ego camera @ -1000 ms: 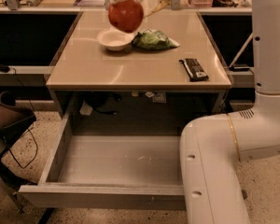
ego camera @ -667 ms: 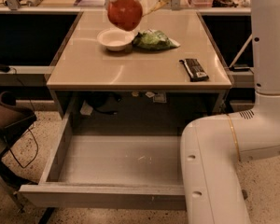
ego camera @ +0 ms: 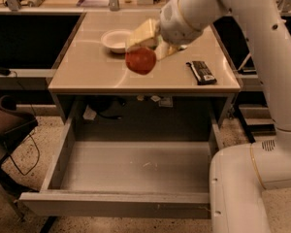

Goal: Place apple into top drawer

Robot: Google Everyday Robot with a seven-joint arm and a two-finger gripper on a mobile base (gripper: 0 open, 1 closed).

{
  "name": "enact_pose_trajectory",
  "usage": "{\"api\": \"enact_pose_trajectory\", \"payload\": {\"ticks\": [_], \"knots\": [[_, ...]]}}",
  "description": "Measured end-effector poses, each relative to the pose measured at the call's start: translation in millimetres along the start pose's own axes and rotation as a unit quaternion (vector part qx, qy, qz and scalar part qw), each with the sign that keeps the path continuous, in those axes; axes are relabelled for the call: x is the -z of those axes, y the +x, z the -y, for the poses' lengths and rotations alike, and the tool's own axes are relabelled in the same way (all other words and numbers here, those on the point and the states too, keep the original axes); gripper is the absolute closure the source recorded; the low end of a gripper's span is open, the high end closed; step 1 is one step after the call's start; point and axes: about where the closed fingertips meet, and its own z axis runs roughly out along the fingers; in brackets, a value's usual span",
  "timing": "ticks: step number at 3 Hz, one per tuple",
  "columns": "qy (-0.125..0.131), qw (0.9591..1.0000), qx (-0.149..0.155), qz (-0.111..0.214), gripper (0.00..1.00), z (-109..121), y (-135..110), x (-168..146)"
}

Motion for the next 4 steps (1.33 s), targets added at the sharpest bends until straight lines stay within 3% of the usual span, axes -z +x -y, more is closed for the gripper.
{"api": "enact_pose_trajectory", "payload": {"ticks": [1, 2, 3, 4], "knots": [[0.018, 0.9994, 0.028, 0.013, 1.00, -16.9, 11.8, -4.1], [0.018, 0.9994, 0.028, 0.013, 1.00, -16.9, 11.8, -4.1], [0.025, 0.9974, 0.068, -0.001, 1.00, -25.4, 5.6, -13.7], [0.024, 0.9974, 0.068, 0.000, 1.00, -25.7, 5.0, -14.1]]}}
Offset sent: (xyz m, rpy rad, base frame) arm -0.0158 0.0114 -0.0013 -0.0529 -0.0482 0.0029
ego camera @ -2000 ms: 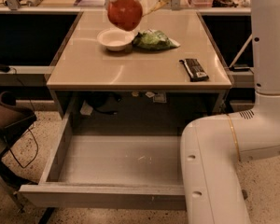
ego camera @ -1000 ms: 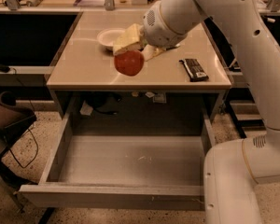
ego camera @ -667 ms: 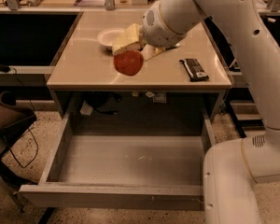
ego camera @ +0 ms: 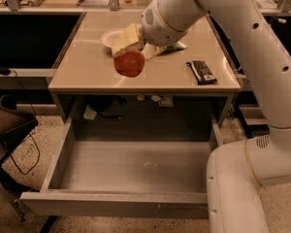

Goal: Place apple into top drawer

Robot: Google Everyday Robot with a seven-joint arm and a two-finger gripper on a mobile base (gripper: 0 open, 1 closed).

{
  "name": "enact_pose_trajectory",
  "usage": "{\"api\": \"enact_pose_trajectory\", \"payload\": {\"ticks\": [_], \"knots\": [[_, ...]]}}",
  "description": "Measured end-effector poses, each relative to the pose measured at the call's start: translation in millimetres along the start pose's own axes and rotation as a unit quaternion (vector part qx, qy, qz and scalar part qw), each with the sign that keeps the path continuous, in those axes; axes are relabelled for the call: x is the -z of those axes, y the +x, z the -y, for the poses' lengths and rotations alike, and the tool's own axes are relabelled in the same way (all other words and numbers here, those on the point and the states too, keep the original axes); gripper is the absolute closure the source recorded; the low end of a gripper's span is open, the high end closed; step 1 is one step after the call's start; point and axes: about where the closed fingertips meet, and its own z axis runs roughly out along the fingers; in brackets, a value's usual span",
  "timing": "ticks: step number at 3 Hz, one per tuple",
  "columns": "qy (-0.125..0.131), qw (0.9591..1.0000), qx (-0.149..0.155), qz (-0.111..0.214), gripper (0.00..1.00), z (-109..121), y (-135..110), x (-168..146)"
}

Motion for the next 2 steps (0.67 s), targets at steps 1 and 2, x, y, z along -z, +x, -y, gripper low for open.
{"api": "enact_pose_trajectory", "payload": {"ticks": [1, 2], "knots": [[0.028, 0.9985, -0.019, 0.043, 1.00, 13.6, -11.2, 40.7], [0.103, 0.9840, -0.048, 0.137, 1.00, 29.7, -13.4, 148.3]]}}
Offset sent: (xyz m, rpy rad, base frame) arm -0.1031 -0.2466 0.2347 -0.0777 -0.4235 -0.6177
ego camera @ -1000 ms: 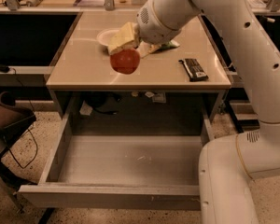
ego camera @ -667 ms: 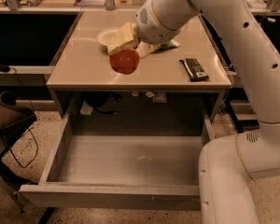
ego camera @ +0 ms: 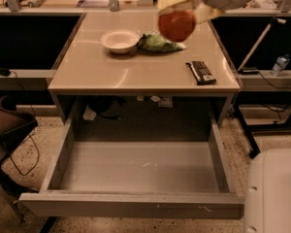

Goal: Place apple into top drawer

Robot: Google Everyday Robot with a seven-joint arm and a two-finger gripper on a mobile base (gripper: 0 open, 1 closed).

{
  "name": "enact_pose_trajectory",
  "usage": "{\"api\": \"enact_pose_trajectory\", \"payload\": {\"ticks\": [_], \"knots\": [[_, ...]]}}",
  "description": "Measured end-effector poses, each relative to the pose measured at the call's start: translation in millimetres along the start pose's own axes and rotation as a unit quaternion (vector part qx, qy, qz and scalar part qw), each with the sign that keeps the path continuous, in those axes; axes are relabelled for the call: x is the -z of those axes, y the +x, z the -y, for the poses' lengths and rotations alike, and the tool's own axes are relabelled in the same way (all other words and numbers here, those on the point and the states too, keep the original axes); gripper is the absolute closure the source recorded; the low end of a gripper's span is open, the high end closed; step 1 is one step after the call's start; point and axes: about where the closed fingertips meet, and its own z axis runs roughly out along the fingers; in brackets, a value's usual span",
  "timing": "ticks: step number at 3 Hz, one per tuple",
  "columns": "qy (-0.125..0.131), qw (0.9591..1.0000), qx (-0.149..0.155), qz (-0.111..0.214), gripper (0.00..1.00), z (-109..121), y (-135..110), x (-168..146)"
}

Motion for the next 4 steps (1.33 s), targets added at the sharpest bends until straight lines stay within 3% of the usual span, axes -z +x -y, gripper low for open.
{"api": "enact_pose_trajectory", "payload": {"ticks": [1, 2, 3, 4], "knots": [[0.094, 0.9887, -0.042, 0.109, 1.00, 41.7, -10.3, 132.9], [0.124, 0.9815, -0.053, 0.136, 1.00, 59.7, -4.8, 171.4], [0.123, 0.9807, -0.046, 0.144, 1.00, 50.7, -6.9, 178.0], [0.107, 0.9912, -0.037, 0.069, 1.00, 46.2, 44.4, 142.9]]}}
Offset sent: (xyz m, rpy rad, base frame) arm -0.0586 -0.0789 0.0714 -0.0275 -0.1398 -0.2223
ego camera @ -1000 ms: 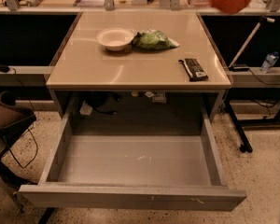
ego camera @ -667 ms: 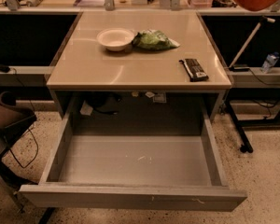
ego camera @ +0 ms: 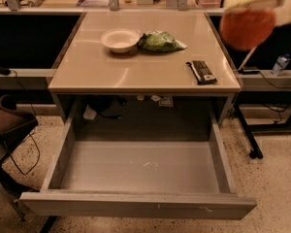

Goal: Place apple into top drawer

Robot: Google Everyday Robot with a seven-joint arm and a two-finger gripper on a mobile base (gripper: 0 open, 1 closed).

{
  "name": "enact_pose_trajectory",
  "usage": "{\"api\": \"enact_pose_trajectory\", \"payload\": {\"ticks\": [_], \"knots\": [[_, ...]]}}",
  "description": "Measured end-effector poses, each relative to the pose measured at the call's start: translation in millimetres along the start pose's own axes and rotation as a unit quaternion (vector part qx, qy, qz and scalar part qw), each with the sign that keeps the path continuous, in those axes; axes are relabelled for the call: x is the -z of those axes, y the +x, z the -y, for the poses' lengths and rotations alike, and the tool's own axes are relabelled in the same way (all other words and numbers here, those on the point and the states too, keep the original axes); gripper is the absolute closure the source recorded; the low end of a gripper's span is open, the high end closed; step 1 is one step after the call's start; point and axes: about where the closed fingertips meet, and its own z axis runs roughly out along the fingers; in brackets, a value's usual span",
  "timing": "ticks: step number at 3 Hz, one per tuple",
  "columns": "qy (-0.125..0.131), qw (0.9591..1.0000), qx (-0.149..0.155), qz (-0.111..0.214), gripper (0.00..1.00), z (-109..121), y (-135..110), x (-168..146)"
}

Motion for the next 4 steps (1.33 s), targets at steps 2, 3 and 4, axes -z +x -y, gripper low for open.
{"api": "enact_pose_trajectory", "payload": {"ticks": [2, 3, 4], "knots": [[-0.073, 0.9899, 0.082, -0.089, 1.00, -59.2, 78.9, 7.3], [-0.049, 0.9922, 0.103, -0.052, 1.00, -65.5, 74.9, -2.9], [-0.030, 0.9956, 0.072, -0.052, 1.00, -49.3, 64.6, -67.6]]}}
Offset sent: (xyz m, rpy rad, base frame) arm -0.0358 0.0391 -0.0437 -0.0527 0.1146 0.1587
